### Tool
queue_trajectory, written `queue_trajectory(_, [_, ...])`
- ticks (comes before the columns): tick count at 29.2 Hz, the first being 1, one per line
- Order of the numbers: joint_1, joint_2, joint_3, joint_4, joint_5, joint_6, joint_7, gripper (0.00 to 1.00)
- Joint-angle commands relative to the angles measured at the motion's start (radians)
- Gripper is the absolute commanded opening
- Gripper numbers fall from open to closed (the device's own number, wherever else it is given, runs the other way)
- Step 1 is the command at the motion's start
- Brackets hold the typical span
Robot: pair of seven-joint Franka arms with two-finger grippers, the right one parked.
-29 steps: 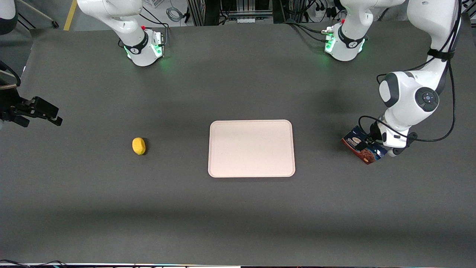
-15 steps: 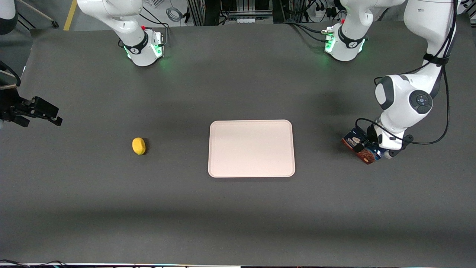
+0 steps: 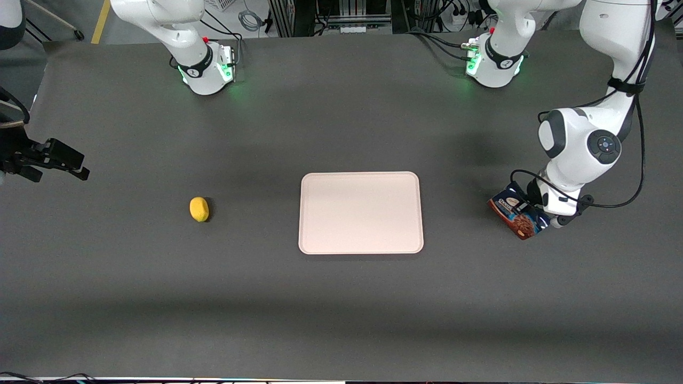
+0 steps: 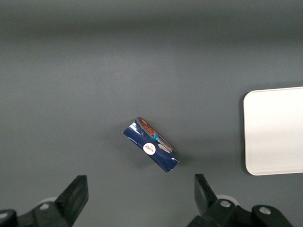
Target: Place cookie box on tray
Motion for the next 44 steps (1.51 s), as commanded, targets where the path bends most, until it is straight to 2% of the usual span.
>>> queue_trajectory(1, [-0.005, 0.072, -0.092, 0.029, 0.033, 0.058, -0.016, 0.07])
queue_trajectory(4, [-0.016, 0.106, -0.134, 0.022, 0.07, 0.092, -0.007, 0.07])
queue_trajectory(8, [-0.034, 0.168, -0.201, 0.008, 0.229, 0.121, -0.004, 0.07])
queue_trajectory(13, [-0.051, 0.244, -0.244, -0.023, 0.328, 0.196, -0.018, 0.06])
queue_trajectory(22, [-0.059, 0.322, -0.244, -0.079, 0.354, 0.327, -0.062, 0.07])
queue_trajectory(30, [-0.053, 0.363, -0.224, -0.205, 0.483, 0.48, -0.099, 0.07])
queue_trajectory(31, [-0.054, 0.4, -0.223, -0.21, 0.551, 0.492, -0.173, 0.08])
queue_trajectory(33, [-0.054, 0.417, -0.221, -0.212, 0.575, 0.5, -0.186, 0.08])
queue_trajectory(44, [-0.045, 0.465, -0.209, -0.23, 0.585, 0.534, -0.214, 0.09])
